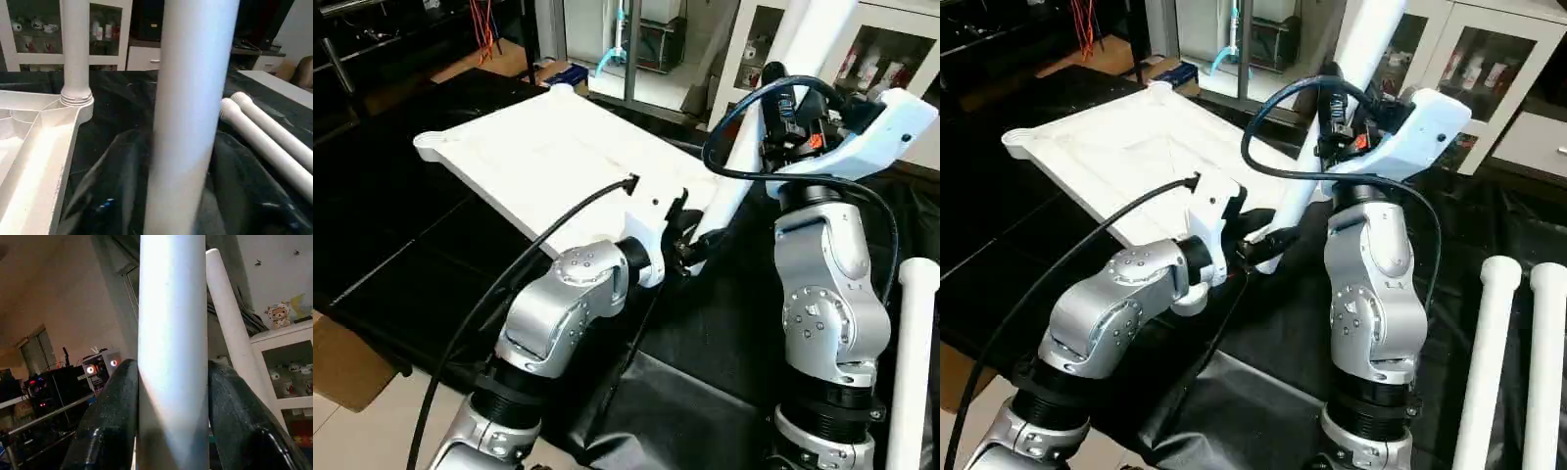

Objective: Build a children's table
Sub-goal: Pick table leg

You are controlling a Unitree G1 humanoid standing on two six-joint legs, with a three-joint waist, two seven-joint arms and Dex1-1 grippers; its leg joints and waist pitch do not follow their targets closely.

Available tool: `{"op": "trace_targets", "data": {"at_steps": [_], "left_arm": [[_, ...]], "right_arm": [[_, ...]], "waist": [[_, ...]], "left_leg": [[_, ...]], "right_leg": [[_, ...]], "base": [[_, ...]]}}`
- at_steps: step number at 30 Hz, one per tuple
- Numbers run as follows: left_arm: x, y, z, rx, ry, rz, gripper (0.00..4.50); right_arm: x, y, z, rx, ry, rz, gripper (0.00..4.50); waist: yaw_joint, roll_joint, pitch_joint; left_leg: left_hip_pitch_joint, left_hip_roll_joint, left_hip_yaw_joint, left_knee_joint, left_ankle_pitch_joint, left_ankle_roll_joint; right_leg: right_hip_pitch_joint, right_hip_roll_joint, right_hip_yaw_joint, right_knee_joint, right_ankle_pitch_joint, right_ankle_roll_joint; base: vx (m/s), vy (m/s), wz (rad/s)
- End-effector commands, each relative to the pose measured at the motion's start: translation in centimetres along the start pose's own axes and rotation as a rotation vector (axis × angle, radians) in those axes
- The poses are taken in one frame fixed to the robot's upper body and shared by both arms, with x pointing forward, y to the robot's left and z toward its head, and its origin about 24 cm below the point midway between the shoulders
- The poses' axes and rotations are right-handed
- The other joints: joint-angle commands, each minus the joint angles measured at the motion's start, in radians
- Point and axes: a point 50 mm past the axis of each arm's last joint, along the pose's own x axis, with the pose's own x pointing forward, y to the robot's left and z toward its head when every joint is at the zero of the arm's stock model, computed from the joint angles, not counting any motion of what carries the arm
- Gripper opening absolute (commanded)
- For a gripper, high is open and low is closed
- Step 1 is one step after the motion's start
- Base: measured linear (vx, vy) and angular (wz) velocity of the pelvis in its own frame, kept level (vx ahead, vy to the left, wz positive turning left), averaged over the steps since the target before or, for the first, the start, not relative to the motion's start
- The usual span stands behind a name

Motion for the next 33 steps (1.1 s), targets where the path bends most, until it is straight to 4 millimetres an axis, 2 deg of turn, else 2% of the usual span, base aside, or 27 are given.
{"op": "trace_targets", "data": {"at_steps": [1,2,3,6,11,17,19,23,25,27,28,33], "left_arm": [[0.0,0.0,0.2,-0.007,-0.001,0.000,2.00],[0.0,0.0,0.2,-0.009,0.001,-0.002,2.00],[0.0,0.0,0.1,-0.010,0.005,-0.006,1.79],[0.0,-0.5,-0.5,-0.024,0.046,-0.044,1.54],[0.0,-1.0,-1.1,-0.039,0.085,-0.081,1.44],[-0.2,-0.4,-0.4,-0.044,0.039,-0.064,1.43],[-0.6,0.4,0.0,-0.038,0.015,-0.049,1.43],[-2.6,2.7,1.0,-0.018,0.006,-0.018,1.43],[-3.2,3.3,1.4,-0.011,0.000,-0.009,1.43],[-4.0,3.8,2.2,-0.021,-0.027,-0.006,1.43],[-4.4,4.1,2.5,-0.026,-0.039,-0.003,1.43],[-6.4,5.2,3.5,-0.027,-0.049,-0.010,1.43]], "right_arm": [[0.4,0.6,0.3,0.001,-0.020,0.021,1.62],[0.4,0.6,0.3,0.001,-0.020,0.021,1.62],[0.4,0.6,0.3,0.001,-0.021,0.022,1.62],[0.5,0.7,0.3,0.002,-0.021,0.026,1.62],[0.5,0.8,0.3,0.003,-0.023,0.030,1.62],[0.6,0.9,0.3,-0.003,-0.024,0.042,1.62],[0.6,1.3,0.3,0.018,-0.018,0.104,2.32],[0.5,1.5,0.3,-0.015,0.017,0.205,2.52],[0.5,1.4,0.4,-0.024,0.028,0.224,2.79],[0.5,1.2,0.5,-0.031,0.040,0.244,2.88],[0.6,1.1,0.5,-0.046,0.043,0.253,3.09],[1.0,0.4,1.3,-0.189,0.041,0.322,3.43]], "waist": [[-0.004,-0.003,-0.070],[-0.004,-0.004,-0.070],[-0.004,-0.003,-0.070],[-0.004,-0.003,-0.071],[-0.004,-0.001,-0.072],[-0.005,0.000,-0.071],[-0.004,0.001,-0.071],[-0.008,0.003,-0.071],[-0.011,0.002,-0.072],[-0.009,0.004,-0.071],[-0.008,0.005,-0.070],[0.000,0.002,-0.067]], "left_leg": [[0.018,0.035,-0.017,-0.066,-0.145,0.010],[0.018,0.035,-0.017,-0.066,-0.150,0.009],[0.018,0.035,-0.017,-0.065,-0.148,0.009],[0.017,0.034,-0.017,-0.064,-0.131,0.012],[0.018,0.034,-0.016,-0.064,-0.133,0.012],[0.018,0.034,-0.017,-0.064,-0.142,0.007],[0.017,0.034,-0.018,-0.065,-0.145,0.006],[0.017,0.033,-0.020,-0.065,-0.146,0.008],[0.019,0.033,-0.018,-0.063,-0.144,0.007],[0.019,0.033,-0.019,-0.064,-0.146,0.005],[0.021,0.034,-0.019,-0.064,-0.156,0.000],[0.023,0.035,-0.019,-0.064,-0.180,-0.016]], "right_leg": [[0.048,-0.025,0.032,-0.058,-0.156,-0.128],[0.048,-0.025,0.032,-0.059,-0.165,-0.126],[0.048,-0.025,0.032,-0.059,-0.164,-0.125],[0.048,-0.025,0.032,-0.056,-0.143,-0.127],[0.049,-0.024,0.032,-0.056,-0.138,-0.132],[0.048,-0.024,0.032,-0.057,-0.150,-0.128],[0.049,-0.024,0.031,-0.057,-0.151,-0.125],[0.051,-0.022,0.030,-0.053,-0.138,-0.132],[0.051,-0.022,0.031,-0.052,-0.135,-0.142],[0.050,-0.024,0.031,-0.051,-0.142,-0.150],[0.049,-0.023,0.030,-0.050,-0.150,-0.155],[0.046,-0.025,0.030,-0.051,-0.195,-0.147]], "base": [[0.000,0.000,0.00],[0.000,0.000,0.00],[0.000,0.000,0.00],[0.000,0.000,0.00],[0.000,0.000,0.00],[0.000,0.000,0.00],[0.000,0.000,0.00],[0.000,0.000,0.00],[0.000,0.000,0.00],[0.000,0.000,0.00],[0.000,0.000,0.00],[0.000,0.000,0.00]]}}
